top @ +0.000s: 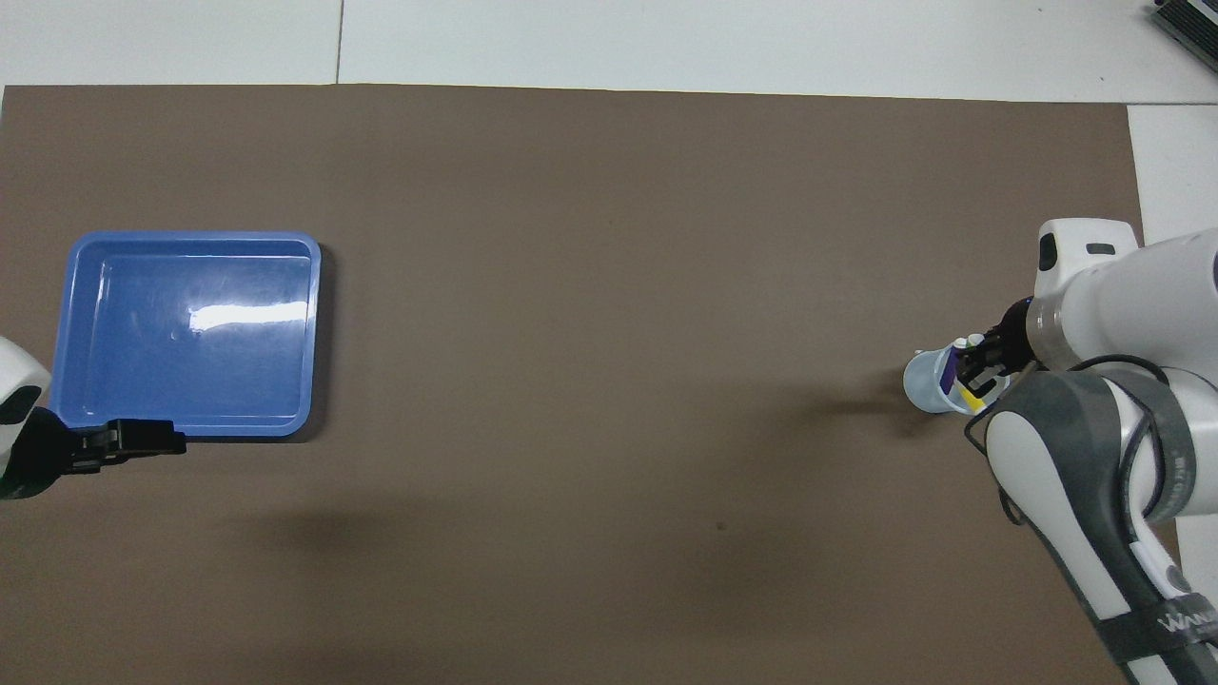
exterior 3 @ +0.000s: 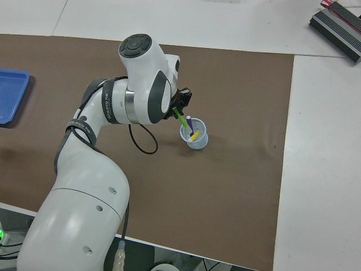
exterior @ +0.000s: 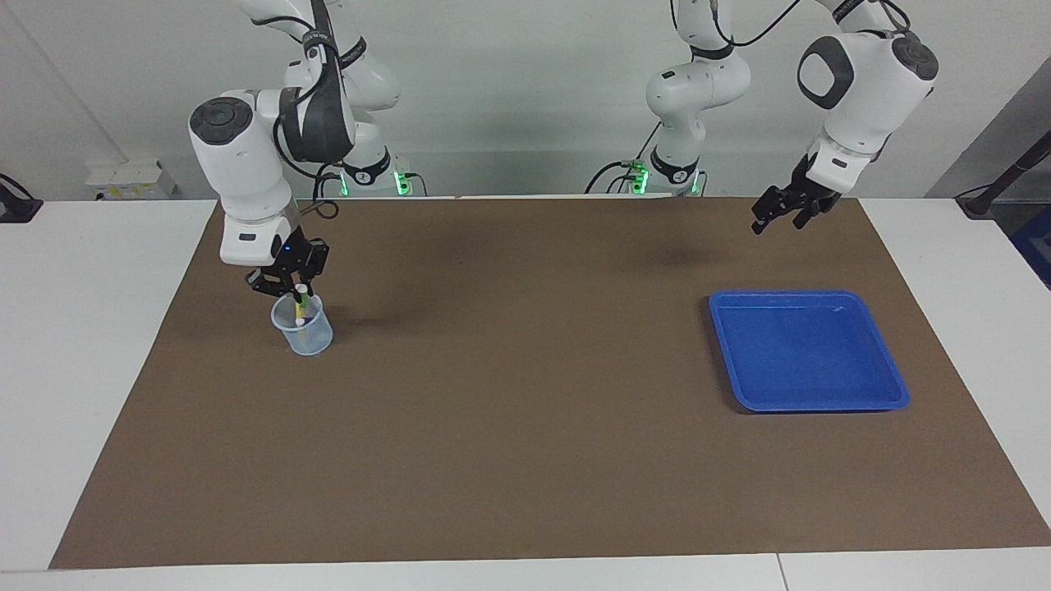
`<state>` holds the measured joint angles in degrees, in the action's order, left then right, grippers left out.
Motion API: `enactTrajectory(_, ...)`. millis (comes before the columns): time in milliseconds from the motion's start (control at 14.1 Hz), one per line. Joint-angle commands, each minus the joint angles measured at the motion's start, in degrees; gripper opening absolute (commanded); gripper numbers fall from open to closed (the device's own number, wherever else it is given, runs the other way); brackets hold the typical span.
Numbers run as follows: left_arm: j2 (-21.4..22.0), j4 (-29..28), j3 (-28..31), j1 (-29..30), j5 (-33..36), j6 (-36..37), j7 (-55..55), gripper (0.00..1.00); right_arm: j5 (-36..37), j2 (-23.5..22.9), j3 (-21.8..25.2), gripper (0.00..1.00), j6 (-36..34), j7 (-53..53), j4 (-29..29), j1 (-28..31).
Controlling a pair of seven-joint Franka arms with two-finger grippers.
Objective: Transfer and insert pens with both arms
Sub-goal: 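Carry the green pen to the clear cup while the left gripper withdraws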
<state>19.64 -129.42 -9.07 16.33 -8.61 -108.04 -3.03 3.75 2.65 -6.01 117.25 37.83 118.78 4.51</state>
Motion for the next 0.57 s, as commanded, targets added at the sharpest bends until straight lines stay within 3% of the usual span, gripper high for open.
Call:
enactTrajectory(0,-3.47,5.66,-0.51,0.72,2.45,2.74,-1.01,1.00,0.73,1.48,-0.76,0.67,0.79,1.37,1.37,1.55)
enactTrajectory(71,-4.43,6.80,-0.42,0.46,2.54,2.22,-0.66,1.00,0.73,1.39,-0.76,0.95,0.62,1.46,1.28,1.64)
enactTrajectory(142,-4.87,8.20,-0.51,0.37,3.24,2.04,-0.57,1.00,0.29,1.30,-0.76,1.00,0.01,1.63,0.76,1.73)
enactTrajectory(284,-7.16,11.72,-0.60,-0.07,5.52,2.30,-0.84,1.00,-0.15,1.48,-0.84,1.00,-1.05,1.20,-0.38,1.56)
enactTrajectory(497,-8.39,14.19,-0.86,-0.33,5.44,2.57,-0.31,1.00,-3.48,1.39,-1.37,1.00,-9.37,-2.74,-7.58,0.59)
